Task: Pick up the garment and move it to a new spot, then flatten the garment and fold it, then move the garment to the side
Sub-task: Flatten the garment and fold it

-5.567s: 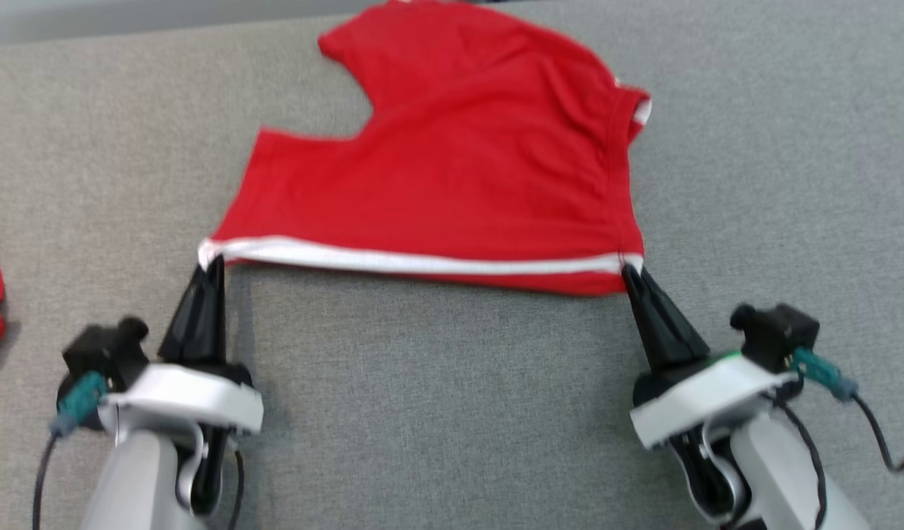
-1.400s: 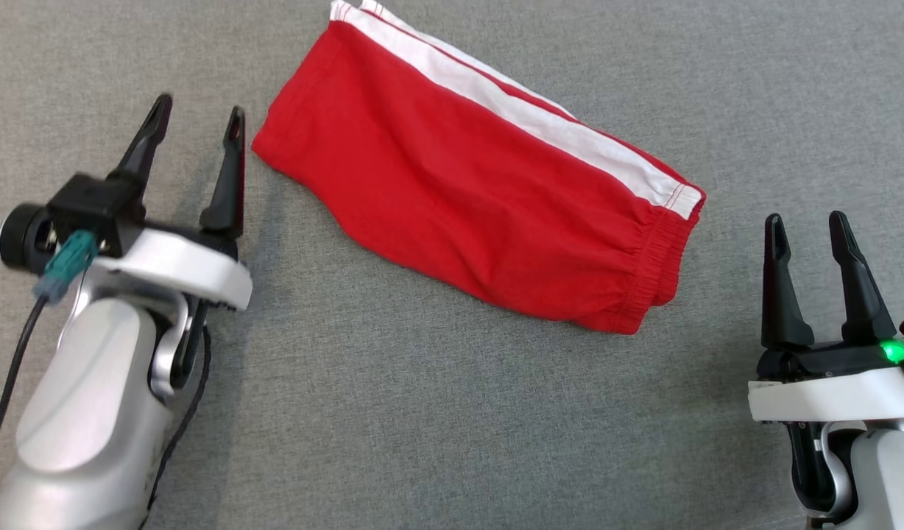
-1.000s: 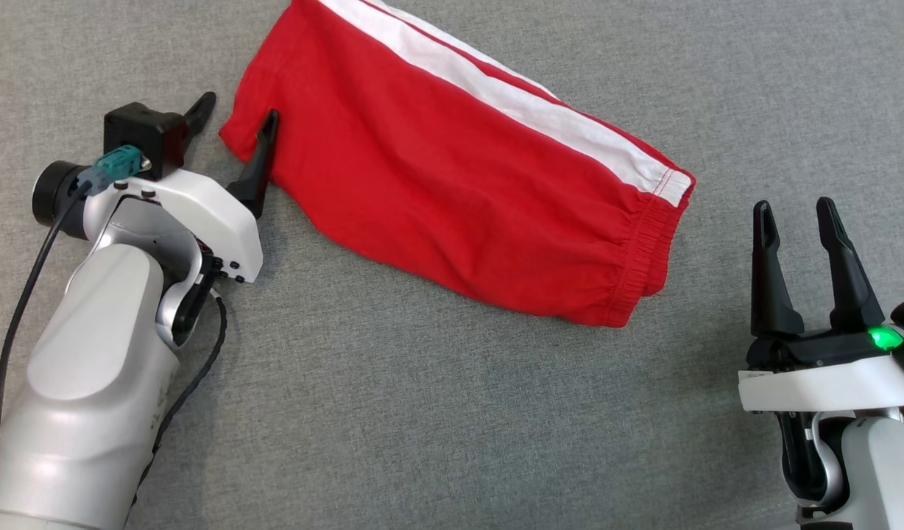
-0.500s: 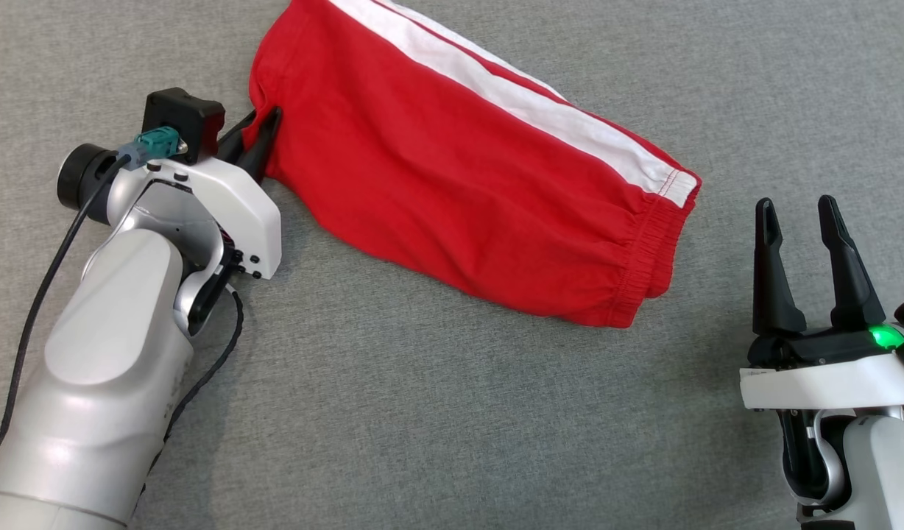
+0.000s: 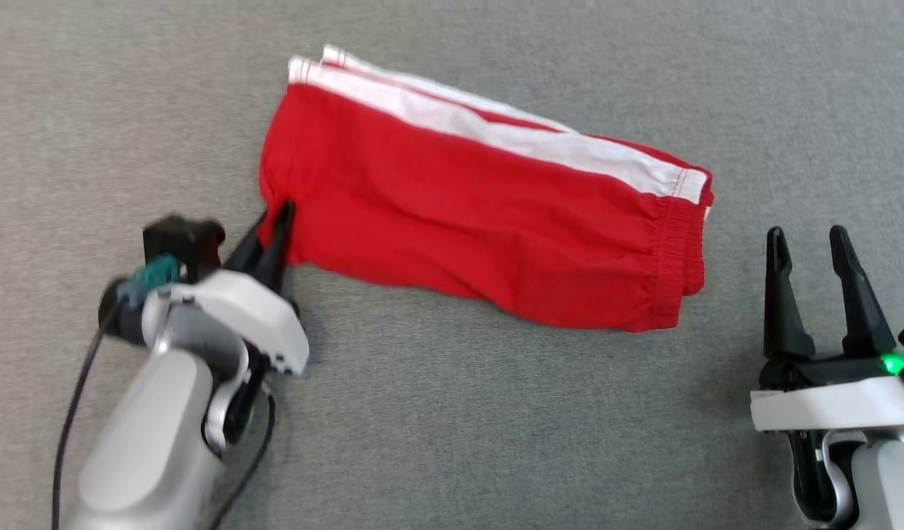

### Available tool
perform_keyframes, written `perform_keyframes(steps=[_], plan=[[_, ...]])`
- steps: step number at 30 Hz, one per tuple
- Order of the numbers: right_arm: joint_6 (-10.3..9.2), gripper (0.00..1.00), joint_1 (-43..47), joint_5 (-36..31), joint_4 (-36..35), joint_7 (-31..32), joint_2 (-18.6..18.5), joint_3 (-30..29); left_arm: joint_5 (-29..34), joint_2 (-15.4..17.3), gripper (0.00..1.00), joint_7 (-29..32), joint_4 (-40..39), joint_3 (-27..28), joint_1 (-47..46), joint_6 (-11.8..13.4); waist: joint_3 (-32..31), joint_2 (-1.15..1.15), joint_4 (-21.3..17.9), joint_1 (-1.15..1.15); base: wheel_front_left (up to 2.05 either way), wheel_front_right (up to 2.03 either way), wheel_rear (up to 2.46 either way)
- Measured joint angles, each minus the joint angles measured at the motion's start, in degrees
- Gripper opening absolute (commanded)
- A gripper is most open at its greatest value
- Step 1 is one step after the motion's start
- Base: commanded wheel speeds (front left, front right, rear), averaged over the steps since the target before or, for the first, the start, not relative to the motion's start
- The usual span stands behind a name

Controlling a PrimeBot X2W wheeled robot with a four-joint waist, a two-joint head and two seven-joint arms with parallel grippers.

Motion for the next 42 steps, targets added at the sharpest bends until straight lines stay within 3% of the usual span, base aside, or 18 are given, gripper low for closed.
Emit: perform_keyframes(steps=[10,11,12,13,17,25,42], plan=[[-0.01,1.00,3.49,-1.16,0.84,0.01,-0.07,-0.76,-3.16,-0.29,0.00,-0.60,-11.15,1.74,15.48,4.72,-4.79,0.00,2.39,0.00,0.00,0.00,0.00],[0.00,1.00,3.49,-1.16,0.81,0.10,-0.08,-0.79,-3.21,-0.21,0.19,-0.60,-11.71,1.77,16.04,4.87,-4.90,0.00,2.34,0.00,0.00,0.00,0.00],[0.00,1.00,3.49,-1.16,0.81,0.33,-0.09,-0.81,-3.22,-0.12,0.86,-0.63,-12.20,1.79,16.44,5.16,-4.97,0.00,2.28,0.00,0.00,0.00,0.00],[-0.01,1.00,3.49,-1.13,0.85,0.51,-0.10,-0.80,-3.18,0.07,1.00,-0.69,-12.41,1.80,16.56,5.25,-5.02,0.00,2.20,0.00,0.00,0.00,0.00],[0.00,1.00,3.56,-1.04,0.79,0.81,-0.10,-0.69,-2.37,0.62,1.00,-2.99,-13.36,2.23,16.55,5.73,-5.15,0.00,1.96,0.00,0.00,0.00,0.00],[0.00,1.00,4.15,-1.66,0.51,1.52,-0.32,-0.68,3.70,2.18,1.00,-14.34,-15.48,4.30,14.79,7.81,-6.37,0.00,1.60,0.00,0.00,0.00,0.00],[0.00,1.00,6.80,-3.41,-1.23,4.01,-1.65,-0.07,5.88,4.37,1.00,-15.91,-17.28,7.10,20.08,9.51,-10.73,0.00,1.93,0.00,0.00,0.00,0.00]])
